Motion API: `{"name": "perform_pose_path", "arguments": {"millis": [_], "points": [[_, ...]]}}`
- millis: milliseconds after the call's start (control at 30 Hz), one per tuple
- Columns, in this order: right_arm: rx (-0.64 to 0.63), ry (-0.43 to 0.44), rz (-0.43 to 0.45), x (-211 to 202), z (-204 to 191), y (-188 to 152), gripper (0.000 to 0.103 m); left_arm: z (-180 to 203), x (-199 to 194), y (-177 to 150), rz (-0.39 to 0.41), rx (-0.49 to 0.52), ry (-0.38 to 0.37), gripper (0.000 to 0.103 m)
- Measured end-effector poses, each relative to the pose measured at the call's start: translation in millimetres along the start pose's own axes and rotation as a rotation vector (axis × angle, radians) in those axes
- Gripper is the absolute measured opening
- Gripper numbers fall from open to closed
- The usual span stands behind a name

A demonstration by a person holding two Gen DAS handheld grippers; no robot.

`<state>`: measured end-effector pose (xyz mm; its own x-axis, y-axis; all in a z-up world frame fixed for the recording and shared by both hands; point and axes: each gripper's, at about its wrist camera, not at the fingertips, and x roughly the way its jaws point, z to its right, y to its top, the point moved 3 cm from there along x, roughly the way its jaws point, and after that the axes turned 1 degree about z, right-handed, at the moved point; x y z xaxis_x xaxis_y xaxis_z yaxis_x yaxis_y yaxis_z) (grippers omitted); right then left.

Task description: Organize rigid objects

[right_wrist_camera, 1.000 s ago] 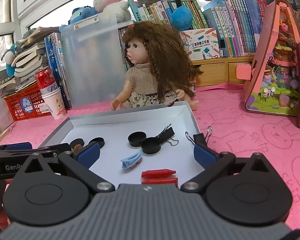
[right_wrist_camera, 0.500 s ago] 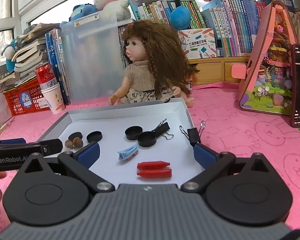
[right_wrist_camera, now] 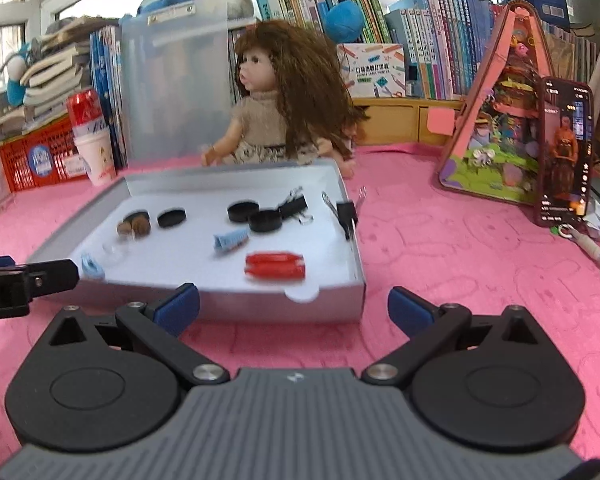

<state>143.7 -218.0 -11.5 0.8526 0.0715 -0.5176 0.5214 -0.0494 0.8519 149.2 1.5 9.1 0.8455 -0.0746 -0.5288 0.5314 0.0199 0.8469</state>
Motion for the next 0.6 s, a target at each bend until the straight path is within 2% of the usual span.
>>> {"name": "perform_pose_path", "arguments": {"millis": [300,600], "points": [[-0.027,-0.009,-0.074,4.9,-4.1,-10.1,0.103,-0.5,5.3,-27.4,-0.071,0.015,0.025,0.097],[-0.065,-0.025,-0.146,15.8,-12.2,-13.9,0.103,-1.6,16.6,-28.6,-0.097,0.011,0.047,0.098]]}}
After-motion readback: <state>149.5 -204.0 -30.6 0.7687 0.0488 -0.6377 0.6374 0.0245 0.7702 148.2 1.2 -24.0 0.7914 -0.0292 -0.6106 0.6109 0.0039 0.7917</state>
